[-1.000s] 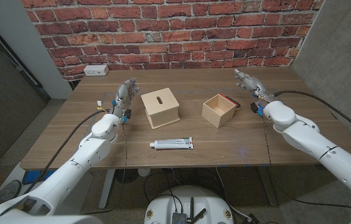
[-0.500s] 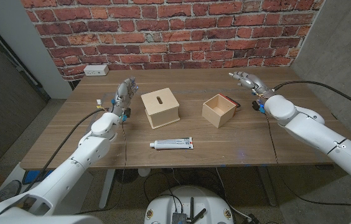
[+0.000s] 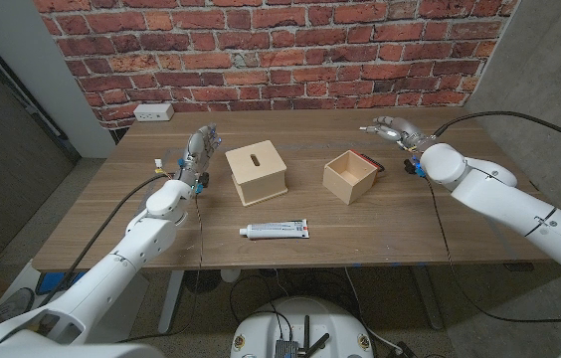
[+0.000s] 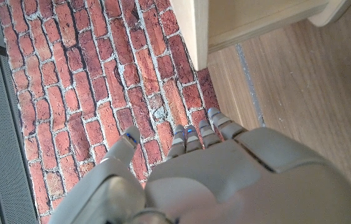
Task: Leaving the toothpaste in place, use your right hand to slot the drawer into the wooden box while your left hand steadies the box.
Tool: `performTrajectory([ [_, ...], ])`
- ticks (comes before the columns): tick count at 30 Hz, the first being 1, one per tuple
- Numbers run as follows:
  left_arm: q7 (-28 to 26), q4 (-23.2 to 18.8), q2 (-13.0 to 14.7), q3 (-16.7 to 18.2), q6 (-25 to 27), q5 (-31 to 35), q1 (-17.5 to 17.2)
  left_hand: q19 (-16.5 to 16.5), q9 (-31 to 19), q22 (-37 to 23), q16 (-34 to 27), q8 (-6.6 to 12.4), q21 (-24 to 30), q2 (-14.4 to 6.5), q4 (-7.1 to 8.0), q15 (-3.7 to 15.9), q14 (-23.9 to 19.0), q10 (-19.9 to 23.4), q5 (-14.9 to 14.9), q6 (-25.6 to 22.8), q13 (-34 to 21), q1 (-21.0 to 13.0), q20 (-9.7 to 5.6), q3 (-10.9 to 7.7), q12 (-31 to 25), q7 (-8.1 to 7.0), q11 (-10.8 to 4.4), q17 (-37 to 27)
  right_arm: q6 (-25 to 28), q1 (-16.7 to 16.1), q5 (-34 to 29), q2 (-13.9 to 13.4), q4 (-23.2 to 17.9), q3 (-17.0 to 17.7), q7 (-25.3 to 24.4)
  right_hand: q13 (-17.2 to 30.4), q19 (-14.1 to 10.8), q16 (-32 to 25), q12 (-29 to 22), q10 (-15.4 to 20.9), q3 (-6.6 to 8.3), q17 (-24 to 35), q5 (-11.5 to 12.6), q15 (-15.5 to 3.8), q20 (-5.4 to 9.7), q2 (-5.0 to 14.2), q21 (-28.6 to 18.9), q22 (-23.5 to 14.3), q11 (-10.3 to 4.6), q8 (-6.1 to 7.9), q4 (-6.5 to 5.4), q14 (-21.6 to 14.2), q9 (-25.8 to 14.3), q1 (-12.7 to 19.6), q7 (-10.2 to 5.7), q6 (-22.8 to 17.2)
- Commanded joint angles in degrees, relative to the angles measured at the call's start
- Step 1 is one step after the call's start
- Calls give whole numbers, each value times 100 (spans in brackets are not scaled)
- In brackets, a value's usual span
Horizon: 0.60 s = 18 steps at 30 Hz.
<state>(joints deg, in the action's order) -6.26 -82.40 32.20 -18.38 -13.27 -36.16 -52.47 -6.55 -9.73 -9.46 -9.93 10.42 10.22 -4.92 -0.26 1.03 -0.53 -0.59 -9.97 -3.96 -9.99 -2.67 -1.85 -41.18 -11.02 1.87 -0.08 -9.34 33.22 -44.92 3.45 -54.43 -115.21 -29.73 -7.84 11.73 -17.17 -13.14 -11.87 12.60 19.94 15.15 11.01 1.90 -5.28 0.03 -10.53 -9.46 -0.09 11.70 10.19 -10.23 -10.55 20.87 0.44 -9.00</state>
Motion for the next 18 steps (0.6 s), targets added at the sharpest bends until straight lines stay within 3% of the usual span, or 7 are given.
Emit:
performTrajectory([
  [1, -5, 10, -33, -12, -14, -27, -31, 17, -27, -17, -24, 4, 17, -376, -34, -2, -33, 38, -18, -38, -9, -61, -282, -9, -10, -13, -7, -4, 1190, 595, -652, -107, -418, -601, 523, 52, -82, -70, -53, 101, 69, 2, 64, 100, -207, -49, -55, -30, 64, 50, 40, -129, -24, 236, 28, -75],
  [9, -36, -25, -25, -4, 1, -35, -71, 16, -28, -18, -25, 7, 24, -382, -41, 0, -50, 51, -17, -49, -9, -58, -283, -15, -11, -8, -12, -7, 1720, 977, -1034, -123, -572, -1006, 867, 138, -174, -178, -148, 289, 154, 13, 128, 185, -625, -218, -63, -28, 101, 99, 42, -368, -50, 601, 100, -157],
  [14, -36, -33, -24, 0, 2, -46, -89, 15, -28, -18, -26, 5, 27, -386, -42, -6, -59, 63, -16, -46, -9, -54, -281, -18, -14, -10, -2, -10, 2004, 1213, -1299, -109, -624, -1289, 1076, 195, -248, -314, -254, 564, 196, 33, 143, -10, -627, -324, -65, -27, 172, 158, 13, -672, -61, 807, 213, -322],
  [18, -29, -27, -29, -1, -5, -54, -97, 17, -29, -18, -26, 8, 29, -391, -41, -9, -64, 66, -16, -56, -10, -51, -281, -21, -13, -7, 2, -12, 2186, 1377, -1470, -106, -660, -1477, 1247, 215, -275, -367, -285, 666, 210, 39, 139, -117, -517, -369, -61, -26, 183, 194, -1, -791, -62, 890, 338, -448],
])
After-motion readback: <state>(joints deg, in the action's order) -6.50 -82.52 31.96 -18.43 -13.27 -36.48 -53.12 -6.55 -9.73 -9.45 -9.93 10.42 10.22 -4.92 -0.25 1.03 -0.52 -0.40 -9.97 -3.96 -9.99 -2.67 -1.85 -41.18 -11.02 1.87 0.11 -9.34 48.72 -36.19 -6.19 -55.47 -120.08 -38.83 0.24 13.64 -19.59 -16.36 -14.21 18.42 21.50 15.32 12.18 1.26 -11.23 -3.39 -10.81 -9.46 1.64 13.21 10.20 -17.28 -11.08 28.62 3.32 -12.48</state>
